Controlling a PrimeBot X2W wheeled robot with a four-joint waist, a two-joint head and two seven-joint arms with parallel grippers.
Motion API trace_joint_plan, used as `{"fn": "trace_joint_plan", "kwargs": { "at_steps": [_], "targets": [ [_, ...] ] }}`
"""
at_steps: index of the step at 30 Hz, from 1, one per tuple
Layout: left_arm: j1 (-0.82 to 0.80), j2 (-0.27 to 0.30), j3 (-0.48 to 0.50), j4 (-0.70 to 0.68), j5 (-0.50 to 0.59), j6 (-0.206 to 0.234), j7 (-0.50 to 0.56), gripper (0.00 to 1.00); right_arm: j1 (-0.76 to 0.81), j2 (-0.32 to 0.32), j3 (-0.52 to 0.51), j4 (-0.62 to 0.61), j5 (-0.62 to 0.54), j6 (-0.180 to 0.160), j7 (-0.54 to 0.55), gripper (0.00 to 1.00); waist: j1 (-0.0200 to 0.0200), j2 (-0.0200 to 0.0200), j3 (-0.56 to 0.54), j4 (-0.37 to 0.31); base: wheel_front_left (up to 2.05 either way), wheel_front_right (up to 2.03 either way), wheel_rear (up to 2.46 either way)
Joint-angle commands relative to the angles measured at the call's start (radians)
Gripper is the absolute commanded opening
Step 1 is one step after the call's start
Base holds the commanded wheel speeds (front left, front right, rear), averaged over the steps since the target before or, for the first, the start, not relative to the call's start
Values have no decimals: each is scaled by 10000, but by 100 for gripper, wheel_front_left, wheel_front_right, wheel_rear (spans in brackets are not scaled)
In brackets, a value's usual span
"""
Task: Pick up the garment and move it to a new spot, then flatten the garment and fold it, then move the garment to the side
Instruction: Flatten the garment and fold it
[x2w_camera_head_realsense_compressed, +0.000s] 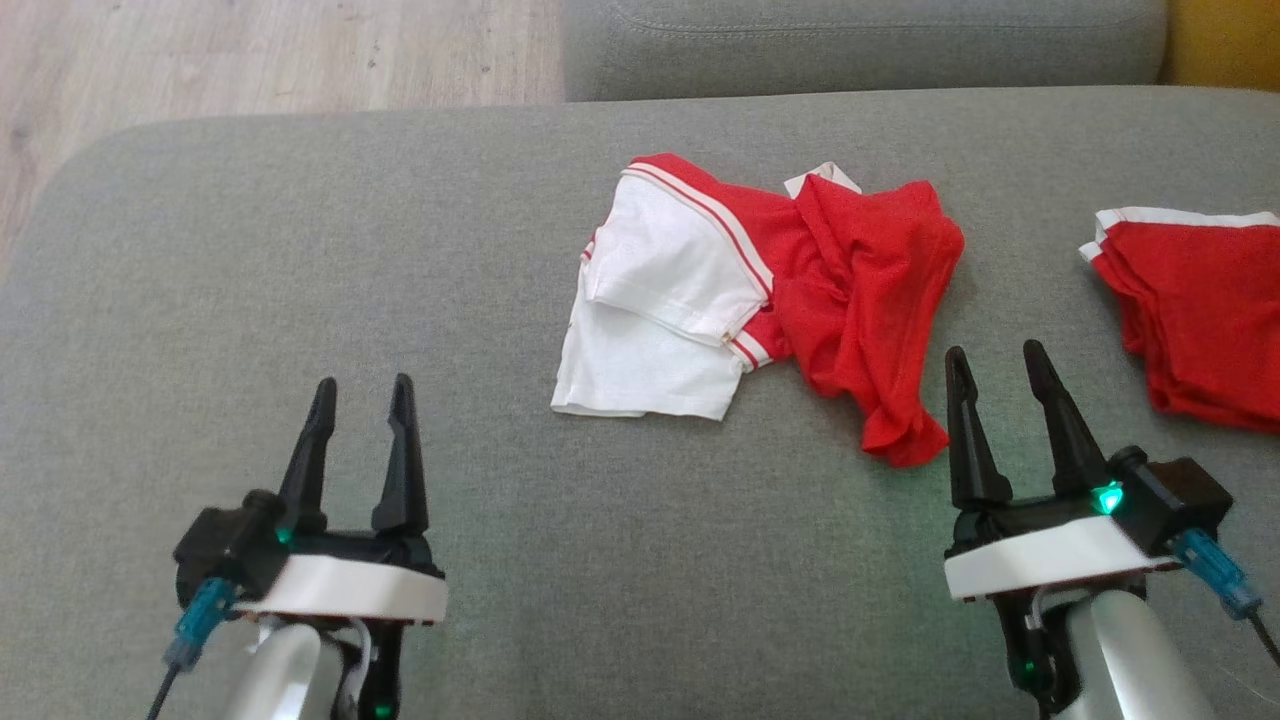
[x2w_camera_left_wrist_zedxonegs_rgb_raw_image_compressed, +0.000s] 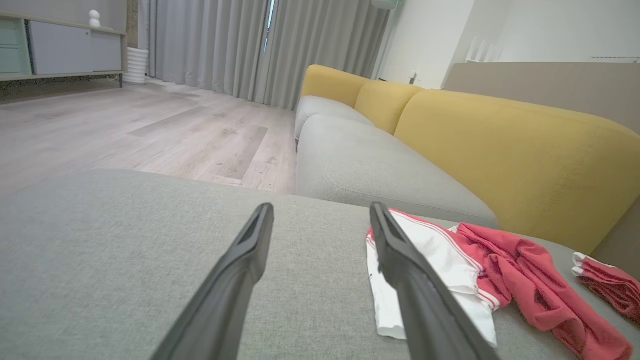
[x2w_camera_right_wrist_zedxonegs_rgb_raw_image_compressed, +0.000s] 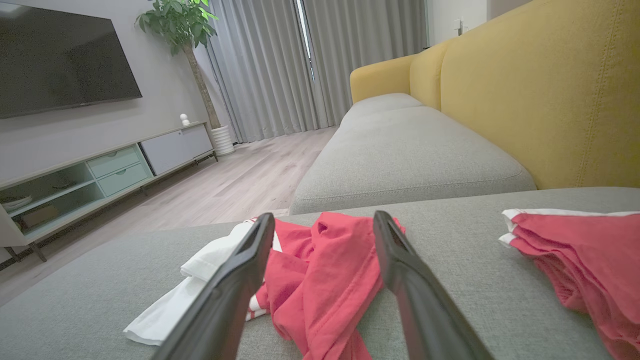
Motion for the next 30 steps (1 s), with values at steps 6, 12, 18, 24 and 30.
{"fn": "trace_joint_plan", "kwargs": {
  "at_steps": [6,12,18,24,30],
  "targets": [
    [-664,-129,444,-275,578,-330,-63,100,-312,-26,334,-278,-167,-7,-109,100,2,0,149,-19,0,0,0],
    [-1302,-166,245,341,844,-535,14,100,-437,-26,370,-336,-89,-7,-109,100,2,0,492,-372,0,0,0],
    [-2299,-340,-362,1720,1080,-518,1216,100,-632,-26,439,-438,-11,-7,-109,100,2,0,971,-825,0,0,0],
    [-3126,-548,-562,3260,981,-299,2477,100,-849,-26,473,-518,102,-7,-109,100,2,0,1375,-1351,0,0,0],
    [-3538,-607,-636,4251,962,-30,3106,100,-892,-26,444,-571,178,-7,-109,100,2,0,1528,-1679,0,0,0]
  ]
}}
